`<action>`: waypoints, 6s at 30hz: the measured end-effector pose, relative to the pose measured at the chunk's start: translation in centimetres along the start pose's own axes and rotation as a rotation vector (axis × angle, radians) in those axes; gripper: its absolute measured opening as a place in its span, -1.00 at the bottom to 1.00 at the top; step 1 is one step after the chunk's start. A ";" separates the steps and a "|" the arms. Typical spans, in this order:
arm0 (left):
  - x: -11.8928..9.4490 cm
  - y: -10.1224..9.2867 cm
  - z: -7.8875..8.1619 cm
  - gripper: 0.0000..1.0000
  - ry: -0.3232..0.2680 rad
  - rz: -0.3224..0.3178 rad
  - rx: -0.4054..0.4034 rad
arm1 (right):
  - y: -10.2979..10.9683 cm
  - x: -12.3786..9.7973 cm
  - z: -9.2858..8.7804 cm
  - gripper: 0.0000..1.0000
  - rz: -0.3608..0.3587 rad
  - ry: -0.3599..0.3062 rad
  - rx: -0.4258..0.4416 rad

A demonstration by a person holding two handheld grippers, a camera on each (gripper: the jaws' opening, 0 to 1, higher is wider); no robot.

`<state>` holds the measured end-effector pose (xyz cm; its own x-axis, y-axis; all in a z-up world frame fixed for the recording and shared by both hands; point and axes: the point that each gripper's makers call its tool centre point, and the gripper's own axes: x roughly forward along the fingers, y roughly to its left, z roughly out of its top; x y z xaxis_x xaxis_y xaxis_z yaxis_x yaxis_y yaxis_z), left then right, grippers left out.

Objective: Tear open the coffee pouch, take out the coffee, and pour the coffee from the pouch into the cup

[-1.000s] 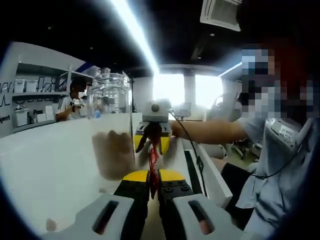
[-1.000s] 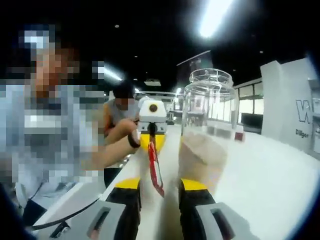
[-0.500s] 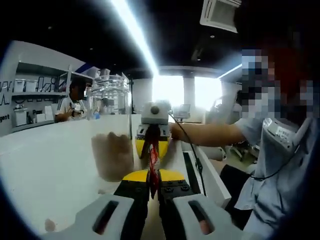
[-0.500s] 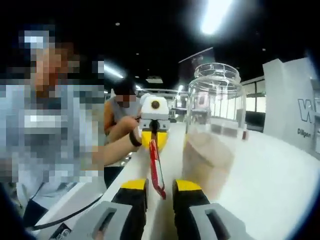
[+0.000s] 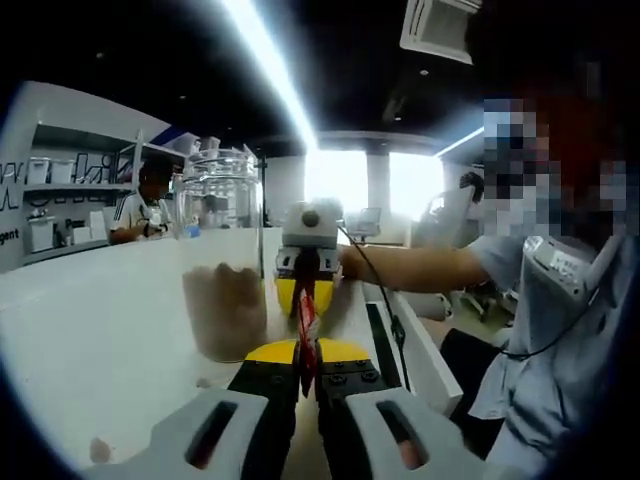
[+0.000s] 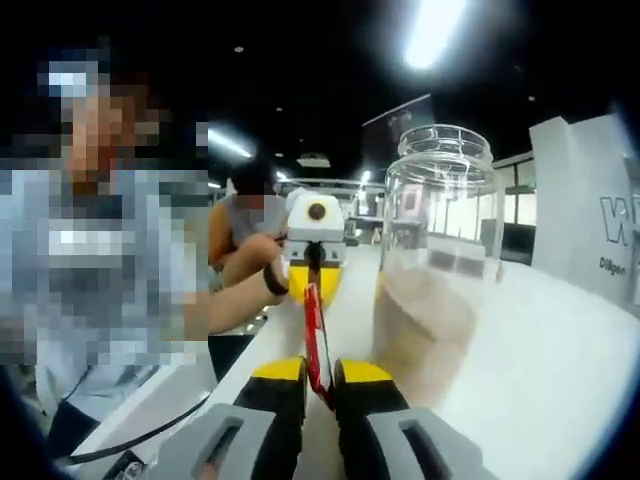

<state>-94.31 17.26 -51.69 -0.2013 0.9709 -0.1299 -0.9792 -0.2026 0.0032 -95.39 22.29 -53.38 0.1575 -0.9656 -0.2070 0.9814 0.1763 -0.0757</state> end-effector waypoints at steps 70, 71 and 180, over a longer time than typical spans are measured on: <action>-0.3 -0.6 2.4 -0.77 -0.131 0.003 0.102 | 0.8 3.3 5.0 -0.81 -0.026 -0.213 0.087; -0.3 -0.5 2.4 -0.77 -0.130 0.005 0.097 | 0.7 3.3 5.1 -0.81 -0.030 -0.217 0.095; -1.0 0.6 2.3 -0.69 -0.131 0.048 0.162 | 0.4 -2.7 12.4 -0.81 -0.183 -0.556 0.123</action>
<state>-94.77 16.50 -49.26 -0.2390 0.9710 0.0046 -0.9572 -0.2363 0.1669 -94.11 22.58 -40.79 -0.0147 -0.9394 0.3426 0.9983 0.0058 0.0587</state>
